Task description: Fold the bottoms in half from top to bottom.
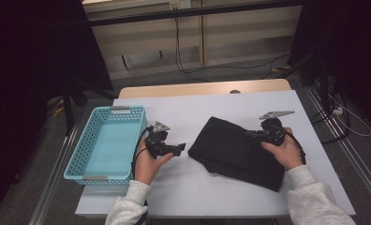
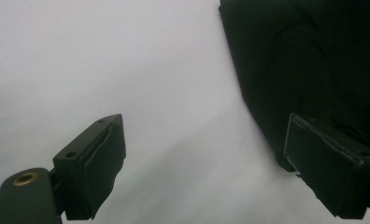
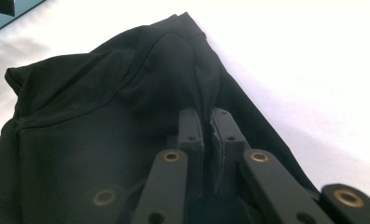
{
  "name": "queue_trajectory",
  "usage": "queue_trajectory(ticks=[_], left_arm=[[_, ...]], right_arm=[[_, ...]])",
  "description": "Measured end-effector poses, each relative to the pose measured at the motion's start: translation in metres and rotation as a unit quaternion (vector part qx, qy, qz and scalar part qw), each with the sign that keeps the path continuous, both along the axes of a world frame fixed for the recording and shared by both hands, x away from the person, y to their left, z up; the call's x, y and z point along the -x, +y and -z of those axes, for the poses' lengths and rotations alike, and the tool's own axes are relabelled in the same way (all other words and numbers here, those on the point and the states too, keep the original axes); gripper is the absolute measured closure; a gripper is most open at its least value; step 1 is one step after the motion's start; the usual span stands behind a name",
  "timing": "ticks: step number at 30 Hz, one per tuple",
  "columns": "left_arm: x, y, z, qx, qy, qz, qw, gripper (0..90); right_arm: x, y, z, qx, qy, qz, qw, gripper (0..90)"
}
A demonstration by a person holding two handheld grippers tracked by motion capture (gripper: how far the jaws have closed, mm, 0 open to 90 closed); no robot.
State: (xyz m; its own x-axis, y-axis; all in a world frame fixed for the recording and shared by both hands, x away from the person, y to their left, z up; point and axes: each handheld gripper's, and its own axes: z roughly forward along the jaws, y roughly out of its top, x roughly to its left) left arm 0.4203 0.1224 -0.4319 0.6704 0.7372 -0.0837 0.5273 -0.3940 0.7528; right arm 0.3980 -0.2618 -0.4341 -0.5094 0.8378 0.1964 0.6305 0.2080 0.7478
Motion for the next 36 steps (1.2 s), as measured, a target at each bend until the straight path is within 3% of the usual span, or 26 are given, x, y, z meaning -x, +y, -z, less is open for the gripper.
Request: queue_trajectory(ticks=[36], left_arm=[[0.0, -0.002, -0.002, 0.0, -0.003, 0.002, 1.0, 12.5]], right_arm=[[0.015, -0.02, -0.002, 0.003, -0.002, 0.016, 0.9999, 84.0]])
